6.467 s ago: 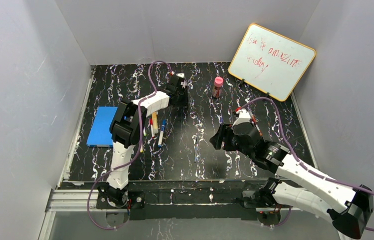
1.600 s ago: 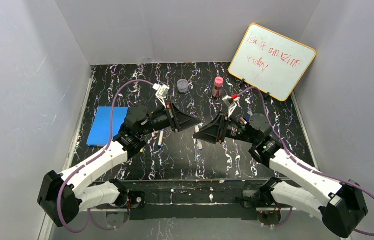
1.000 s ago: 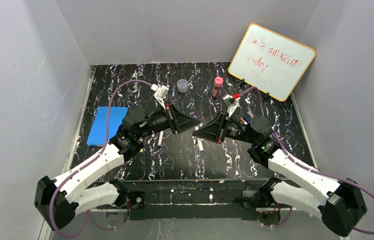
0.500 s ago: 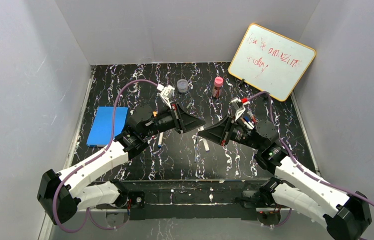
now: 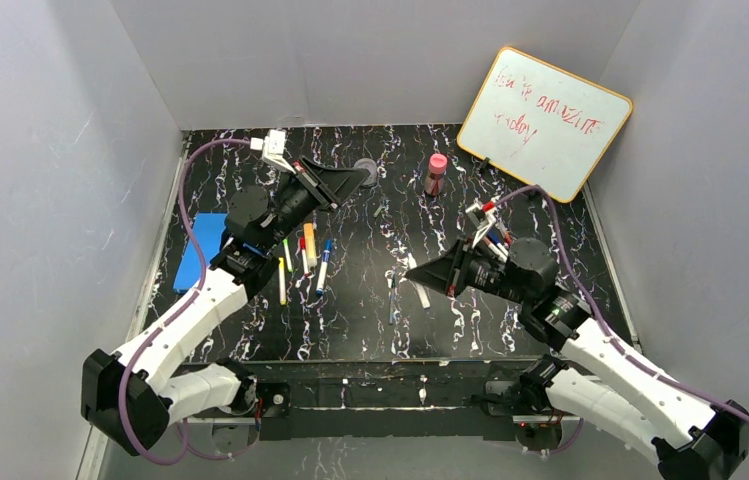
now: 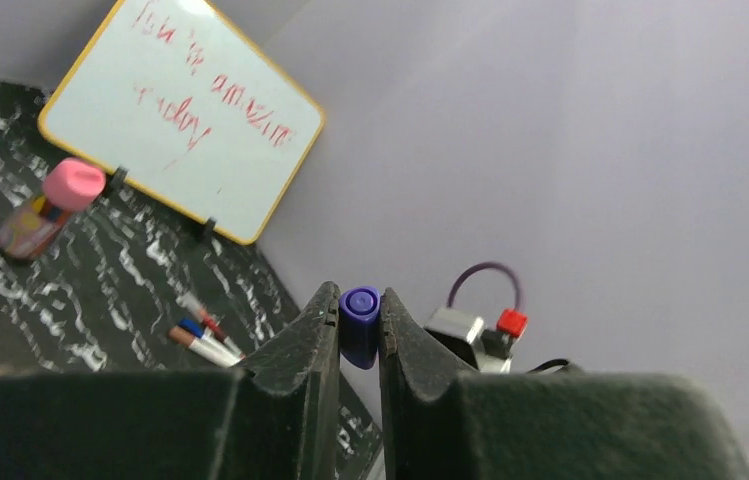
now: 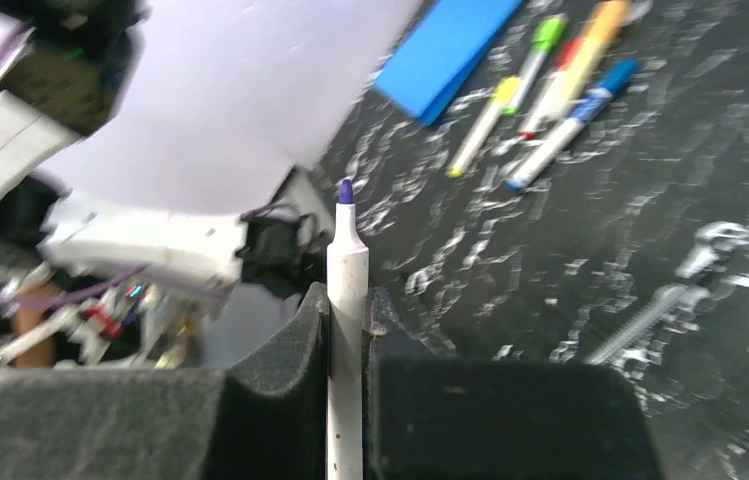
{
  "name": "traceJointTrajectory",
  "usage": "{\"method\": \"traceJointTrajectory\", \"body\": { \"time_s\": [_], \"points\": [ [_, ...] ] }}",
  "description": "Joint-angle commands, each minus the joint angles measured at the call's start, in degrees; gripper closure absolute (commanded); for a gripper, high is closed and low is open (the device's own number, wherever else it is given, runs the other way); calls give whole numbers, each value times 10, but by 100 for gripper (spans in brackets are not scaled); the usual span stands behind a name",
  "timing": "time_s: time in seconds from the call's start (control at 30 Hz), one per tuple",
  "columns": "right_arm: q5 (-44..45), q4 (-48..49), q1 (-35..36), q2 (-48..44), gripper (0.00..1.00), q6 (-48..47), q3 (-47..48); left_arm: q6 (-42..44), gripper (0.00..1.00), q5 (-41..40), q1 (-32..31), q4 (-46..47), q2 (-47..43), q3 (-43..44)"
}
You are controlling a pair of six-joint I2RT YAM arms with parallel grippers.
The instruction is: Open the pen caps
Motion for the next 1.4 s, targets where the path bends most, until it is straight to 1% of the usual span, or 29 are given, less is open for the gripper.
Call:
{"method": "traceJointTrajectory", "body": {
  "time_s": [0.0,0.03,0.1,0.2,0.3,0.43,0.7,0.87,1.0,1.1,1.23,1.37],
  "points": [
    [211,-222,0,48,99,-97,108,112,100,-7,-4,-157,-16,51],
    [278,-281,0,74,99,-119,127,150,100,-16,-3,-206,-23,52],
    [326,-322,0,122,99,-152,146,216,100,-43,-4,-289,-47,42],
    [330,-318,1,182,99,-168,146,288,100,-90,-3,-366,-96,-2],
    [314,-279,6,230,99,-155,129,321,100,-108,-4,-400,-136,-55],
    [303,-231,15,295,99,-119,120,324,100,-111,-4,-402,-177,-112],
    [358,-159,66,385,99,-32,96,303,100,-124,-4,-379,-229,-190],
    [410,-126,79,410,99,21,74,313,100,-124,-4,-387,-234,-186],
    [452,-124,91,426,99,33,80,315,100,-124,-8,-388,-234,-185],
    [455,-123,97,441,98,37,86,319,100,-145,-10,-388,-235,-185],
    [460,-131,110,461,91,45,89,321,100,-145,-12,-388,-235,-184],
    [461,-134,118,462,85,52,82,322,100,-145,-12,-388,-235,-184]
  ]
}}
